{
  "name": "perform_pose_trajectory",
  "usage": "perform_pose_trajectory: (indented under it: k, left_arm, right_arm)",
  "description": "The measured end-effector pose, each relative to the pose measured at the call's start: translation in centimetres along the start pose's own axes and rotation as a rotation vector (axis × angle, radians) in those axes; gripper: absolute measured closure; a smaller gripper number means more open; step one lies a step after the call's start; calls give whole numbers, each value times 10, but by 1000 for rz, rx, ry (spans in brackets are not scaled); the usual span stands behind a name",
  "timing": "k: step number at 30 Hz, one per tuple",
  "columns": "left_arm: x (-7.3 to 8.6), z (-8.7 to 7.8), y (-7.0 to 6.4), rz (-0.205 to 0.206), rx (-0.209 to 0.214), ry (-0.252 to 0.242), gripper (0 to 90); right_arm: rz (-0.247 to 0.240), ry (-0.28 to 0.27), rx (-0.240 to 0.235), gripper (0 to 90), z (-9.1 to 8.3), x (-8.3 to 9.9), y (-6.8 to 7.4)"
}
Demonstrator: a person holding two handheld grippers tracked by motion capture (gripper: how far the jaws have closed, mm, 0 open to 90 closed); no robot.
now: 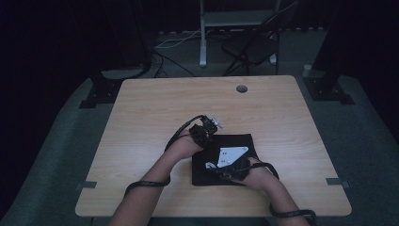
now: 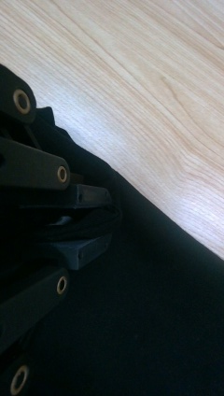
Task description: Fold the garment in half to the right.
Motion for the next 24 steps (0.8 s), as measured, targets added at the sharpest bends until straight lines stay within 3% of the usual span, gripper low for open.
perform_pose_trajectory:
  k: [2, 5, 10, 16, 20, 24]
  left_arm:
    - [1, -1, 0, -1, -4, -4, 783]
    - [6, -2, 3, -12, -4, -12, 783]
    - [26, -10, 15, -14, -17, 6, 783]
    - [50, -16, 33, -64, -16, -7, 782]
    - [54, -17, 35, -65, -24, -10, 783]
    - [50, -19, 34, -49, -30, 4, 783]
  right_arm:
    - [20, -9, -3, 791, 2, 0, 0]
    - [9, 8, 4, 792, 9, -4, 2]
    - [14, -7, -6, 792, 24, -16, 7]
    - [3, -13, 12, 797, 48, -37, 15]
    - [9, -13, 8, 797, 55, -43, 16]
    - [24, -41, 4, 796, 49, -45, 15]
Point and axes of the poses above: each handheld gripper's, and its own axes: z roughly forward along the jaws, x roughly out of its underside, y roughly to its left, the point moved 9 cm from there along z, roughly forward along the jaws, and after that the axes turned 4 degrees about -x, right-handed, at the moved point
